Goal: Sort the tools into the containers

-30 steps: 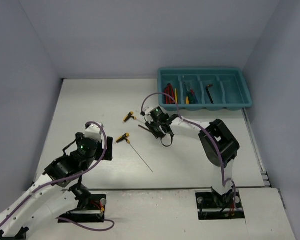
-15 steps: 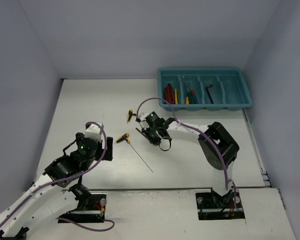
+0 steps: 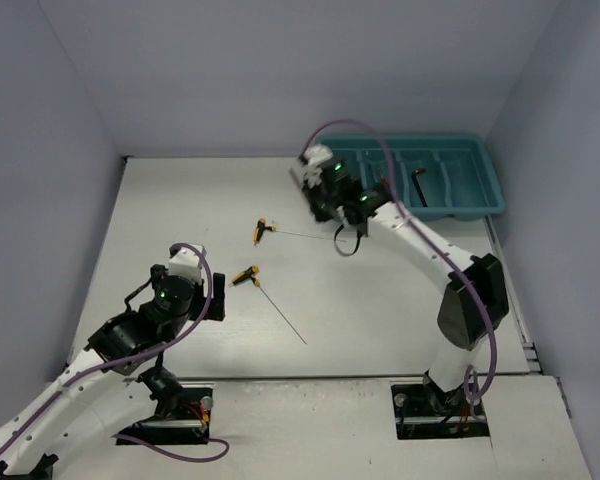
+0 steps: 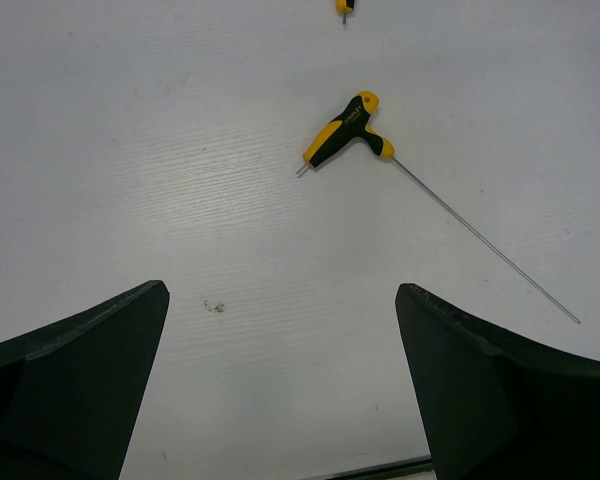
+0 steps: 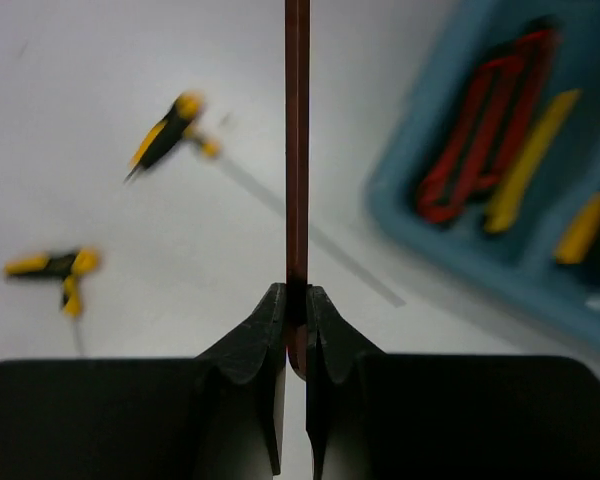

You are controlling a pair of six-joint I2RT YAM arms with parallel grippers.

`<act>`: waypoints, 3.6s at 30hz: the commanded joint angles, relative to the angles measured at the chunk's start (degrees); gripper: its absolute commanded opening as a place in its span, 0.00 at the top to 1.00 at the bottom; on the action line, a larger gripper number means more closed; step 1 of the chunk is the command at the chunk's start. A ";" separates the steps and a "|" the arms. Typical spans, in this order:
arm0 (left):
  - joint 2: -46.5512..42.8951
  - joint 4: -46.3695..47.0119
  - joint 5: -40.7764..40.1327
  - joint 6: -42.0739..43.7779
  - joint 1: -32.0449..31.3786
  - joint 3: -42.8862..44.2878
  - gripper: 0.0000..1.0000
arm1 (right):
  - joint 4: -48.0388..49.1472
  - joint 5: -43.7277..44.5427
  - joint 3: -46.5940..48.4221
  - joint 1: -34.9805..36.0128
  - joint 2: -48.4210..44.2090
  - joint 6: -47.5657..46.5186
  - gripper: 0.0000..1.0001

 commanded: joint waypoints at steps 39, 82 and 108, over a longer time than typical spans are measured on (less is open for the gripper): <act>-3.26 -1.48 -2.83 -0.86 0.36 7.43 0.03 | 1.04 4.67 5.54 -6.32 -1.05 -4.80 0.50; -4.09 -11.80 -4.75 -1.66 0.36 16.47 0.03 | 8.93 12.67 2.02 10.10 3.02 -0.80 1.00; 5.15 -2.94 -4.51 -6.98 0.45 8.37 0.03 | 9.92 6.00 40.79 -47.50 36.27 -13.63 0.97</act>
